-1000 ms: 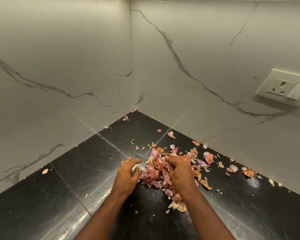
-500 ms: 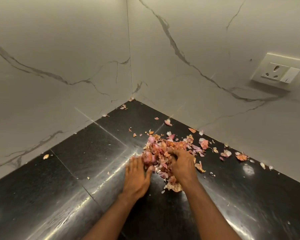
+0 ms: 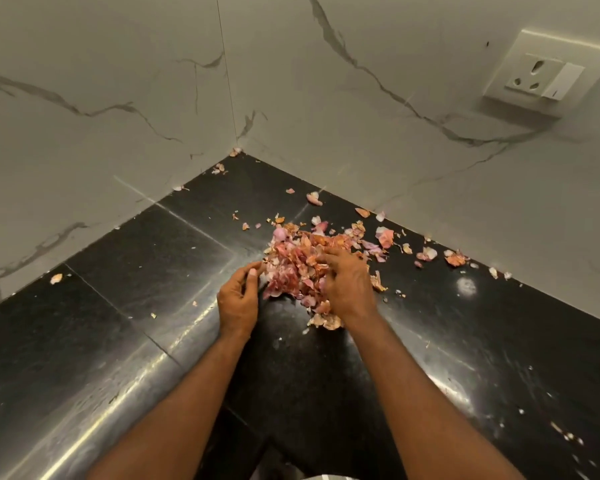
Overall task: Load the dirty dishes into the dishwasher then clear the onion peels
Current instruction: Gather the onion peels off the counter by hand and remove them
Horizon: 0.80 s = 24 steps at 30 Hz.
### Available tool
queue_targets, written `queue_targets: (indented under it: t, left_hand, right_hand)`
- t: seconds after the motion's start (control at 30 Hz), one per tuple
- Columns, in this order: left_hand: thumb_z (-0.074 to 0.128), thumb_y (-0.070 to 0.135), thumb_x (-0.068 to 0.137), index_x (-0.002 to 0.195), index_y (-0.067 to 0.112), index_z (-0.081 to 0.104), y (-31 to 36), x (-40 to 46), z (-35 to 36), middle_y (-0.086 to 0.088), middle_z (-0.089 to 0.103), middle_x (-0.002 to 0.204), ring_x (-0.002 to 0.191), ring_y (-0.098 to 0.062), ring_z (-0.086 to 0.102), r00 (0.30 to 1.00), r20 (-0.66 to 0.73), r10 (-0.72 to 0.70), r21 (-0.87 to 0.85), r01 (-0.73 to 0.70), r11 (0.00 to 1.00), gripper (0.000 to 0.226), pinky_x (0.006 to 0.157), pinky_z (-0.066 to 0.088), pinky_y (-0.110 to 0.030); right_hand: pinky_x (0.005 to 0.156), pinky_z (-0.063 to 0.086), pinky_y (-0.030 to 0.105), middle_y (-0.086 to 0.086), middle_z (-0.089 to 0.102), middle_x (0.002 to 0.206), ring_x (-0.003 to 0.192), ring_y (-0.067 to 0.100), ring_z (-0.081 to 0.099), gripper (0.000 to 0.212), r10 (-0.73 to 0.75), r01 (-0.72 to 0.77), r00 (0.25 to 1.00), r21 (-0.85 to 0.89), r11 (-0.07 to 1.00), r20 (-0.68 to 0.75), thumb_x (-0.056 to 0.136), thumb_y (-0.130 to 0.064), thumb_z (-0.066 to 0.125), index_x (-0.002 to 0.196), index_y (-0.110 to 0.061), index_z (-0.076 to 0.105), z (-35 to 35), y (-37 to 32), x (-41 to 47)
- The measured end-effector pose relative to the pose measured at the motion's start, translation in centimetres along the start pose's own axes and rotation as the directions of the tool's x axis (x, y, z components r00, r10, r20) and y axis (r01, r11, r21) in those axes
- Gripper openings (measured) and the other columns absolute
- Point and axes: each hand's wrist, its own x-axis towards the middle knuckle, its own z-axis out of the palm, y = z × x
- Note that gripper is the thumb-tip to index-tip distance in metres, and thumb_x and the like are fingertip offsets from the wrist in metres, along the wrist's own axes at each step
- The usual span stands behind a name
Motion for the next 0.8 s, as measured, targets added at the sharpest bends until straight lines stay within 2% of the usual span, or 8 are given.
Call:
queue_targets:
  t: [0.1, 0.23, 0.3, 0.4, 0.5, 0.57, 0.67, 0.8]
  left_hand:
    - [0.045, 0.022, 0.112, 0.129, 0.014, 0.069, 0.0, 0.1, 0.3, -0.003, 0.074, 0.124, 0.122, -0.018, 0.068, 0.994, -0.001, -0.106, -0.226, 0.103, 0.969, 0.030, 0.107, 0.053, -0.039]
    - [0.034, 0.031, 0.114, 0.136, 0.004, 0.061, -0.7, 0.7, 0.1, -0.011, 0.069, 0.131, 0.129, -0.018, 0.063, 0.982, -0.015, -0.189, -0.348, 0.172, 0.922, 0.044, 0.117, 0.043, -0.048]
    - [0.034, 0.045, 0.111, 0.139, 0.015, 0.061, -1.3, 0.5, 0.2, -0.004, 0.068, 0.135, 0.130, -0.013, 0.061, 0.992, -0.013, -0.125, -0.220, 0.119, 0.968, 0.049, 0.117, 0.044, -0.048]
    - [0.031, 0.055, 0.108, 0.151, 0.027, 0.049, -1.0, -0.3, 1.0, -0.001, 0.055, 0.152, 0.137, -0.007, 0.048, 0.997, 0.058, 0.041, 0.178, -0.051, 0.983, 0.055, 0.117, 0.037, -0.037]
    - [0.019, 0.067, 0.105, 0.165, 0.031, 0.012, -0.3, -0.3, 3.3, 0.007, 0.011, 0.171, 0.157, -0.008, 0.008, 0.936, 0.303, 0.179, 0.538, -0.323, 0.779, 0.070, 0.127, 0.012, -0.040]
    - [0.012, 0.071, 0.103, 0.166, 0.033, 0.003, -0.3, 0.3, 4.8, 0.005, -0.001, 0.173, 0.159, -0.012, -0.003, 0.916, 0.368, 0.158, 0.593, -0.362, 0.719, 0.074, 0.129, 0.007, -0.046]
    - [0.011, 0.072, 0.103, 0.166, 0.029, 0.007, -0.1, 1.4, 5.8, 0.000, 0.002, 0.174, 0.160, -0.017, 0.000, 0.934, 0.340, 0.107, 0.642, -0.314, 0.699, 0.076, 0.128, 0.010, -0.050]
    - [0.020, 0.061, 0.106, 0.166, 0.023, 0.013, -0.1, 1.5, 5.7, -0.004, 0.011, 0.174, 0.160, -0.019, 0.007, 0.935, 0.336, 0.115, 0.648, -0.318, 0.692, 0.071, 0.129, 0.014, -0.049]
  right_hand:
    - [0.122, 0.035, 0.037, 0.000, 0.047, 0.158, 0.148, 0.014, 0.040, 0.041, -0.197, 0.181, 0.966, 0.107, 0.978, 0.165, 0.102, -0.012, 0.056, 0.142, -0.023, 0.059, 2.0, -1.7, -2.3]
    - [0.130, 0.011, 0.043, 0.006, 0.027, 0.169, 0.158, 0.022, 0.015, 0.051, -0.409, 0.471, 0.771, -0.004, 0.882, 0.488, 0.108, -0.024, 0.045, 0.159, -0.017, 0.038, 5.6, -1.9, -5.0]
    - [0.130, 0.016, 0.044, 0.006, 0.034, 0.167, 0.158, 0.020, 0.019, 0.050, -0.381, 0.389, 0.803, 0.082, 0.918, 0.459, 0.107, -0.019, 0.046, 0.156, -0.014, 0.043, 5.7, -0.6, -5.4]
    - [0.127, 0.027, 0.041, -0.004, 0.051, 0.155, 0.151, 0.010, 0.034, 0.043, -0.270, 0.240, 0.941, 0.160, 0.958, 0.206, 0.103, -0.014, 0.055, 0.145, -0.022, 0.058, 3.6, 1.6, -4.5]
    - [0.129, 0.011, 0.042, -0.012, 0.037, 0.161, 0.158, 0.011, 0.016, 0.045, -0.114, 0.113, 0.993, 0.043, 0.993, 0.018, 0.103, -0.025, 0.052, 0.148, -0.031, 0.051, 0.4, 4.7, -2.8]
    - [0.129, 0.017, 0.043, -0.010, 0.032, 0.164, 0.156, 0.010, 0.017, 0.046, 0.042, -0.040, 0.999, 0.119, 0.992, -0.013, 0.105, -0.025, 0.050, 0.150, -0.032, 0.047, -1.9, 6.6, -2.0]
    - [0.125, 0.030, 0.043, -0.005, 0.042, 0.160, 0.150, 0.010, 0.032, 0.045, 0.173, -0.164, 0.985, 0.210, 0.964, -0.024, 0.105, -0.022, 0.055, 0.150, -0.028, 0.051, -4.9, 9.4, -1.6]
    - [0.119, 0.029, 0.024, 0.001, 0.050, 0.156, 0.144, 0.015, 0.045, 0.042, 0.254, -0.259, 0.966, 0.188, 0.947, 0.052, 0.106, -0.024, 0.056, 0.147, -0.020, 0.057, -6.8, 11.9, -2.2]
